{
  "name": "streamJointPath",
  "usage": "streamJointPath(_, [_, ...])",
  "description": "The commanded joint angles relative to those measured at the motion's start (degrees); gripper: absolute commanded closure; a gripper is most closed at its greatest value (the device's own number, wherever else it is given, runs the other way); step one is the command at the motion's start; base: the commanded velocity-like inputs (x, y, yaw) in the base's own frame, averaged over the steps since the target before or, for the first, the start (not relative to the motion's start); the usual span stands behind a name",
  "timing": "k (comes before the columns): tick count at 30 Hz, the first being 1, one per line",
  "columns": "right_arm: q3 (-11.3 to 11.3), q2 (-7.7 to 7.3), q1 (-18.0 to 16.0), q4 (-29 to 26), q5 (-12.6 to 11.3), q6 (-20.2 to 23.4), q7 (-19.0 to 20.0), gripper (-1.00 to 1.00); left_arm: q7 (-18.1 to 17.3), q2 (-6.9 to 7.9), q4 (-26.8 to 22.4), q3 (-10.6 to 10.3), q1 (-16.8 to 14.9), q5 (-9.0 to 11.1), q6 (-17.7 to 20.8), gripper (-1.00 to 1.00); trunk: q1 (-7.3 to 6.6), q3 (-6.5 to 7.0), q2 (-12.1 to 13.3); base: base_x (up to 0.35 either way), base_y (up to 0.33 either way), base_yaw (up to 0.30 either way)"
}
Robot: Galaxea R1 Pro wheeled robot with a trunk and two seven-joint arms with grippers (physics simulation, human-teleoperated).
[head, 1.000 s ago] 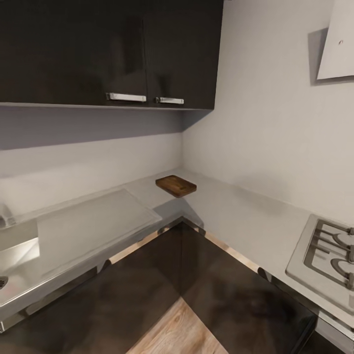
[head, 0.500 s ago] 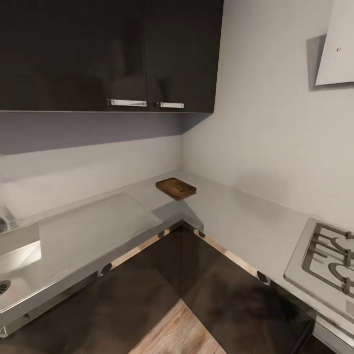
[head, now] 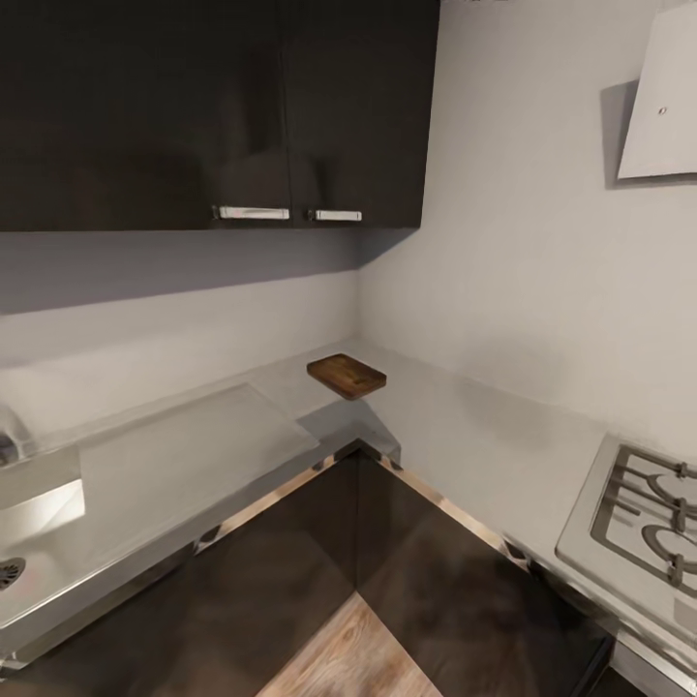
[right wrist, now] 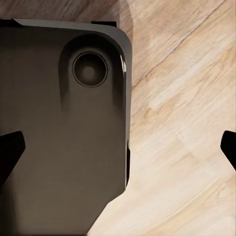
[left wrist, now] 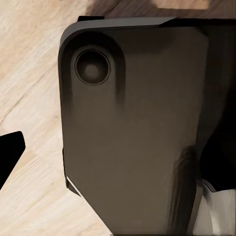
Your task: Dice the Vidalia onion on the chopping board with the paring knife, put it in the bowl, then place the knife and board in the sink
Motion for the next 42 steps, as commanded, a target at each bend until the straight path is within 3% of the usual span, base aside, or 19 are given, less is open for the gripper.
streamJointPath(1, [0.0,-0.01,0.0,0.0,0.0,-0.2,0.0,-1.0,-0.1,-0.07,0.0,0.0,0.0,0.1,0.0,-1.0,-0.23,0.13,0.4,0.0,0.0,0.0])
streamJointPath(23, [0.0,-0.01,0.0,0.0,0.1,-0.1,0.0,-1.0,0.0,0.78,-0.2,0.2,0.0,0.1,0.1,-1.0,-5.06,4.08,9.2,0.0,0.0,0.0])
streamJointPath(42, [0.0,-0.01,0.0,-0.1,0.2,-0.2,0.0,-1.0,0.0,0.02,-0.2,0.1,0.0,0.1,-0.1,-1.0,-9.23,7.49,16.8,0.0,0.0,0.0])
